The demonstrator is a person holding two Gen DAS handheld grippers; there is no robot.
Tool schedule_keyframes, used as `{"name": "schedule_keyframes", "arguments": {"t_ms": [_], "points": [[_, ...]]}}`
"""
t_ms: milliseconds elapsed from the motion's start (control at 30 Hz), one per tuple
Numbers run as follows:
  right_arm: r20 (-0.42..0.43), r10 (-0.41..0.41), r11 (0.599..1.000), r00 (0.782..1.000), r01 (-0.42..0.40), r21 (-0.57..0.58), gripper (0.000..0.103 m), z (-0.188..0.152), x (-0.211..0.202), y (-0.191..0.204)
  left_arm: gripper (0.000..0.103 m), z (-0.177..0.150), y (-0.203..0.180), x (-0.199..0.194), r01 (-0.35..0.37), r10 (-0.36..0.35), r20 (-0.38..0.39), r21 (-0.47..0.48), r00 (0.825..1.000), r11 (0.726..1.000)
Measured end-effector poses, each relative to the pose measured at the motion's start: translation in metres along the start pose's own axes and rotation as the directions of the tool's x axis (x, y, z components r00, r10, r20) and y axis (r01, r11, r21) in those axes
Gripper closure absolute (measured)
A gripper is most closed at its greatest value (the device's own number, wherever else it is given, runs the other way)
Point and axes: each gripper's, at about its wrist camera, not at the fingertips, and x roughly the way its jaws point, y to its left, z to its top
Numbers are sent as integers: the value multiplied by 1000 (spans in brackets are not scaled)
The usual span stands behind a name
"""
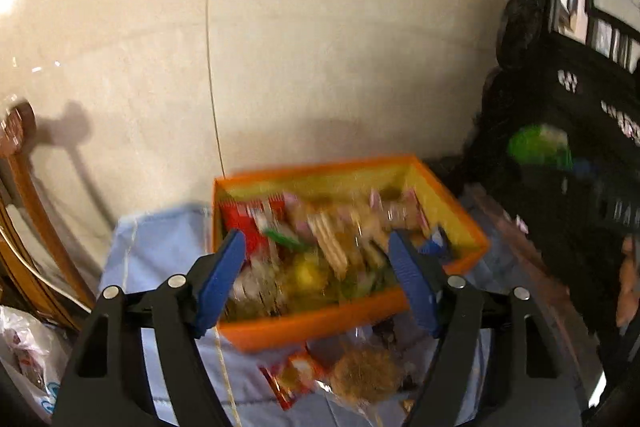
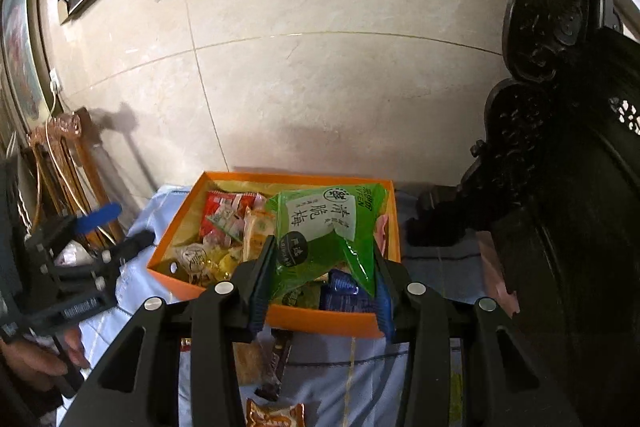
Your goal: Organize snacks
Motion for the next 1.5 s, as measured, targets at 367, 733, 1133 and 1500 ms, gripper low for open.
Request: {"name": "schedule_keyframes", "arguments": {"t_ms": [367, 733, 1133, 1500], "points": [[-231, 59, 996, 971, -42, 77, 60, -122, 36, 5, 11, -152, -17, 75, -42, -22, -281, -220, 959, 975], [-306, 61, 998, 950, -56, 27, 60, -169, 37, 13, 51, -160, -34, 97, -63, -9, -278, -250, 961, 966], [-324, 83, 996, 942, -91, -10, 60, -176, 35, 33, 6, -173, -13, 61, 132, -221, -169, -420, 961, 898], [-315, 25, 1000, 949, -24, 5, 60, -177, 12, 3, 20, -167, -55, 124, -102, 21, -326, -234, 945, 967]]}}
